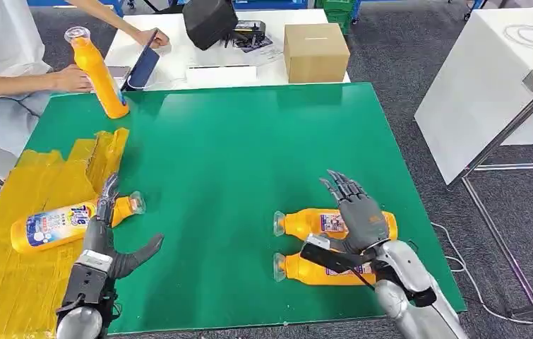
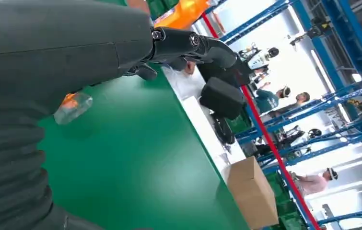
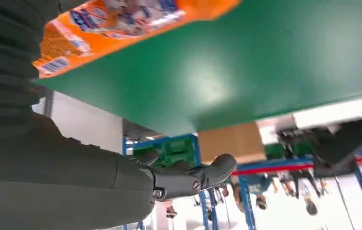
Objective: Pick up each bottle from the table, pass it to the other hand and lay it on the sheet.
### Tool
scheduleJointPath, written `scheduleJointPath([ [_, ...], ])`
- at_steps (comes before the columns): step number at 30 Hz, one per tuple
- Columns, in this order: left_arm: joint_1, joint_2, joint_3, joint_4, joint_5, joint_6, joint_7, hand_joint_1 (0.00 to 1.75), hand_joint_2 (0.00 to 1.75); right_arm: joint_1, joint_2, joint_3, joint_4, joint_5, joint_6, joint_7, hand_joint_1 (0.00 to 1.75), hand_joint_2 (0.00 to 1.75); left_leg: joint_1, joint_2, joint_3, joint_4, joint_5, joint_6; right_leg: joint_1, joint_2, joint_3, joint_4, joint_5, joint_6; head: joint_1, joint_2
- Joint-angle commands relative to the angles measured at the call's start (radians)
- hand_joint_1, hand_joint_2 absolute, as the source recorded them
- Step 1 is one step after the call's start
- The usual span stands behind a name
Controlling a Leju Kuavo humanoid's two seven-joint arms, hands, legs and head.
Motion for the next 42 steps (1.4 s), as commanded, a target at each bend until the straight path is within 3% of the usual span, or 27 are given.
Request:
scheduleJointPath([
  [1,-0.047,-0.017,0.003,0.121,0.011,0.003,0.006,0.00,1.75,-0.086,-0.047,0.014,0.190,0.068,0.018,0.048,0.00,1.75,0.001,0.002,0.005,-0.001,-0.001,0.001,0.001,0.000,0.006,-0.003,0.000,-0.002,0.000,0.000],
  [30,-0.093,-0.031,-0.018,0.199,0.036,-0.016,0.017,0.00,1.75,-0.209,-0.033,0.078,0.490,0.160,0.072,0.094,0.00,1.75,0.000,0.002,0.003,-0.001,0.000,0.000,0.001,0.001,0.003,-0.002,0.000,-0.001,0.000,0.000],
  [38,-0.093,-0.032,-0.020,0.202,0.036,-0.016,0.017,0.00,1.75,-0.212,-0.034,0.081,0.498,0.166,0.073,0.097,0.00,1.75,0.001,0.002,0.003,-0.001,-0.001,0.000,0.001,0.000,0.004,-0.002,0.000,-0.001,0.000,0.000],
  [39,-0.093,-0.032,-0.021,0.203,0.036,-0.017,0.018,0.00,1.75,-0.214,-0.034,0.086,0.501,0.173,0.074,0.102,0.17,1.75,0.001,0.002,0.003,-0.001,-0.001,0.000,0.001,0.000,0.004,-0.002,0.000,-0.001,0.000,0.000],
  [40,-0.094,-0.032,-0.021,0.204,0.036,-0.017,0.018,0.00,1.75,-0.215,-0.032,0.087,0.505,0.175,0.074,0.103,1.20,1.75,0.000,0.001,0.003,-0.001,0.000,0.000,0.001,0.000,0.003,-0.002,0.000,-0.001,0.000,0.000],
  [41,-0.093,-0.033,-0.022,0.205,0.036,-0.017,0.018,0.00,1.75,-0.215,-0.032,0.088,0.505,0.176,0.074,0.104,1.54,1.75,0.001,0.002,0.004,-0.001,0.000,0.000,0.001,0.000,0.004,-0.002,0.000,-0.001,0.000,0.000],
  [42,-0.092,-0.033,-0.024,0.204,0.037,-0.018,0.019,0.00,1.75,-0.216,-0.028,0.087,0.511,0.176,0.076,0.104,1.61,1.75,0.001,0.002,0.003,-0.001,0.000,0.000,0.001,0.000,0.003,-0.002,0.000,-0.001,0.000,0.000],
])
